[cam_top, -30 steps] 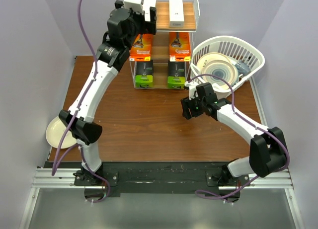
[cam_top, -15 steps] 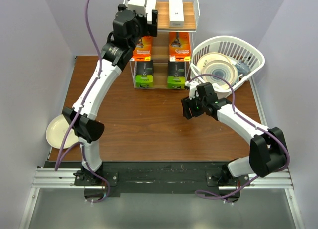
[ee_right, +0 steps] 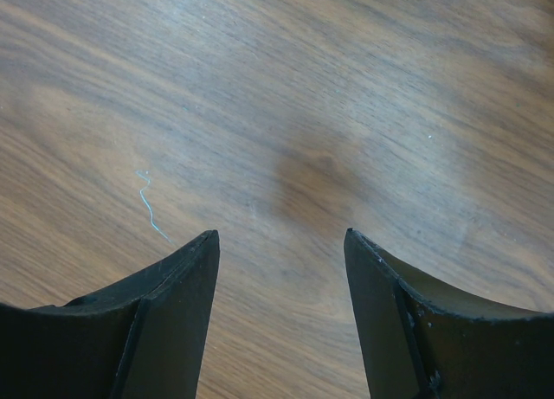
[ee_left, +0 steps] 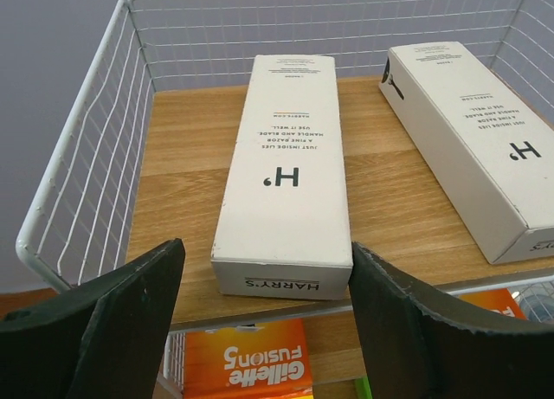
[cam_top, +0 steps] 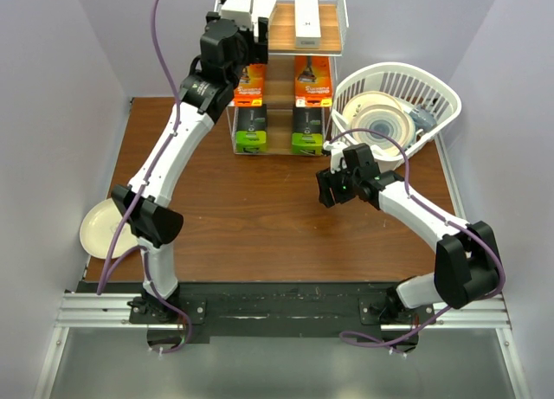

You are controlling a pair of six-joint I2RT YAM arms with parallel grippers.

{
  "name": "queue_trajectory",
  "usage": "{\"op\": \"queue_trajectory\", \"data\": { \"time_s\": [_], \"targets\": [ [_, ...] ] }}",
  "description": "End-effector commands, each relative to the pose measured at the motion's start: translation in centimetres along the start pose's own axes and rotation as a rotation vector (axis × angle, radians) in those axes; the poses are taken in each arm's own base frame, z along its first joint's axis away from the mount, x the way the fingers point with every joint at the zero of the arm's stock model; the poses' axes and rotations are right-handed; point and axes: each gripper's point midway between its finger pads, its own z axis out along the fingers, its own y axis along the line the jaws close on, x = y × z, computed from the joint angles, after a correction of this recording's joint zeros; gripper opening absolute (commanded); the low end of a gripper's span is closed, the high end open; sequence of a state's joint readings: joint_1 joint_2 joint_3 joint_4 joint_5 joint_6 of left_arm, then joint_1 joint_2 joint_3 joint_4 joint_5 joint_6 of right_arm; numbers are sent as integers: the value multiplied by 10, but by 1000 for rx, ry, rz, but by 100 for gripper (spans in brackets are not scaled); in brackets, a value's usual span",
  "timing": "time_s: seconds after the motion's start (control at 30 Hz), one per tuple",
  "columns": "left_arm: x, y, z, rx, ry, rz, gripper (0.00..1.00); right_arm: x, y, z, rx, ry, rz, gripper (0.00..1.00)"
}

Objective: Place and organize the shaving razors onto the shelf

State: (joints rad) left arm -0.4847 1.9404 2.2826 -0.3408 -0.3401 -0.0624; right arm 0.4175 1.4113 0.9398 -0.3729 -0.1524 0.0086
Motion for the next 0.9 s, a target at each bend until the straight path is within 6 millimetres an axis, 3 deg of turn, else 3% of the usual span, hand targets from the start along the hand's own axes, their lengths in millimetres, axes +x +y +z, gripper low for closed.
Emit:
{"op": "queue_trajectory", "data": {
  "time_s": [0.0, 0.27, 0.67, 0.8, 0.87],
  "targets": [
    [-6, 14, -2, -75, -20, -30, 78, -5, 1, -1, -11, -33, 15, 64],
    [-13, 20, -10, -132, -33, -64, 77, -6, 2, 0, -16, -36, 16, 64],
    [-9, 10, -23, -239, -38, -56, 75, -5, 1, -1, -14, -35, 20, 64],
    [-10, 7, -28, -182, -23, -12, 93, -6, 1, -2, -14, -38, 20, 64],
    [-17, 6, -37, -122, -21, 3, 96, -5, 1, -3, -12, -36, 19, 64]
  ]
}}
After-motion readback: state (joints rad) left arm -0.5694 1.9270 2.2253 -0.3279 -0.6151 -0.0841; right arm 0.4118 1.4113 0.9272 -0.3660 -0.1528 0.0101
